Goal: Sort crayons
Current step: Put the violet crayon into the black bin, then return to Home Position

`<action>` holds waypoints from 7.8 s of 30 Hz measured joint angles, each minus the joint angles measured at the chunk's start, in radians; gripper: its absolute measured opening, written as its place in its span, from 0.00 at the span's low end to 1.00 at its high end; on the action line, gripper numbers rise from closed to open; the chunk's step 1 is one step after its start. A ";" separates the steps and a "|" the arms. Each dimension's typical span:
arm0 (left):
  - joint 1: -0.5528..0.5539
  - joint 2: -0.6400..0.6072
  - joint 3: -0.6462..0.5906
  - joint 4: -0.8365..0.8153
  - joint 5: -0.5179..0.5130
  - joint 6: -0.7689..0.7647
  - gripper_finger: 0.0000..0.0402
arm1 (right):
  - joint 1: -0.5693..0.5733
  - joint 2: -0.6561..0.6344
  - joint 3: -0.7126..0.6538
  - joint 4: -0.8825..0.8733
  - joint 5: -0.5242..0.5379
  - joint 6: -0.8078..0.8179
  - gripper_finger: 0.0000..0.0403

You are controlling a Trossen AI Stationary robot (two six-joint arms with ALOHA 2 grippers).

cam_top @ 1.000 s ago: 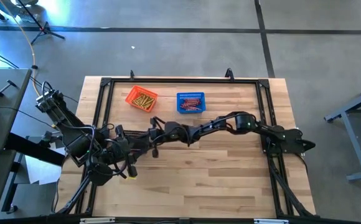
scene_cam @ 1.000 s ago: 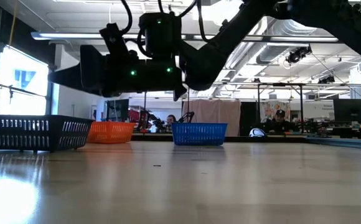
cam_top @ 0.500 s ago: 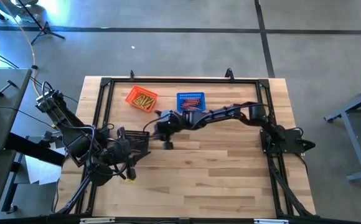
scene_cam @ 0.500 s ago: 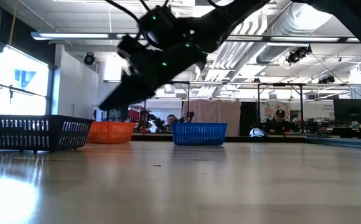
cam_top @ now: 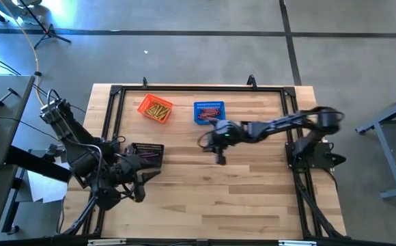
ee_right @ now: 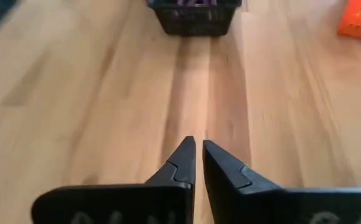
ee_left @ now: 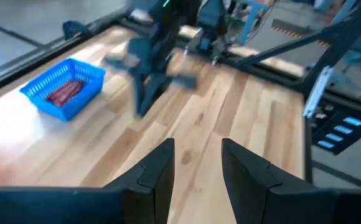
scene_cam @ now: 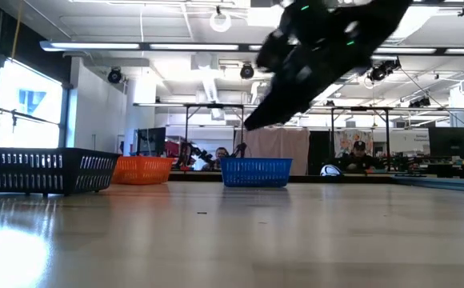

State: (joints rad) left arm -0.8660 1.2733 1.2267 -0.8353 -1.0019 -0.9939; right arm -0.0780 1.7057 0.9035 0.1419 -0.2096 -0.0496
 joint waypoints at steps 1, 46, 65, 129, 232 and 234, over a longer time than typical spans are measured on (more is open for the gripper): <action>0.000 0.006 -0.006 -0.007 0.000 -0.016 0.29 | 0.006 -0.048 -0.040 0.005 0.007 0.018 0.04; -0.004 0.366 -0.248 -0.309 0.864 -0.864 0.33 | 0.179 -0.557 -0.385 -0.042 0.157 0.225 0.06; -0.003 0.391 -0.374 -0.139 0.876 -0.925 0.33 | 0.179 -0.557 -0.385 -0.040 0.158 0.202 0.06; 0.286 0.131 -0.488 -0.314 0.343 -0.711 0.04 | -0.009 -0.772 -0.384 -0.436 0.096 0.055 0.06; 0.520 -0.359 -0.940 1.127 0.287 0.568 0.26 | -0.007 -1.522 -0.894 -0.087 0.460 0.591 0.06; 0.529 -0.464 -1.029 1.131 0.285 0.546 0.26 | -0.007 -1.522 -0.894 -0.087 0.460 0.592 0.06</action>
State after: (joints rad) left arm -0.3374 0.8097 0.1976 0.2954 -0.7169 -0.4477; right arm -0.0853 0.1841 0.0093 0.0551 0.2508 0.5419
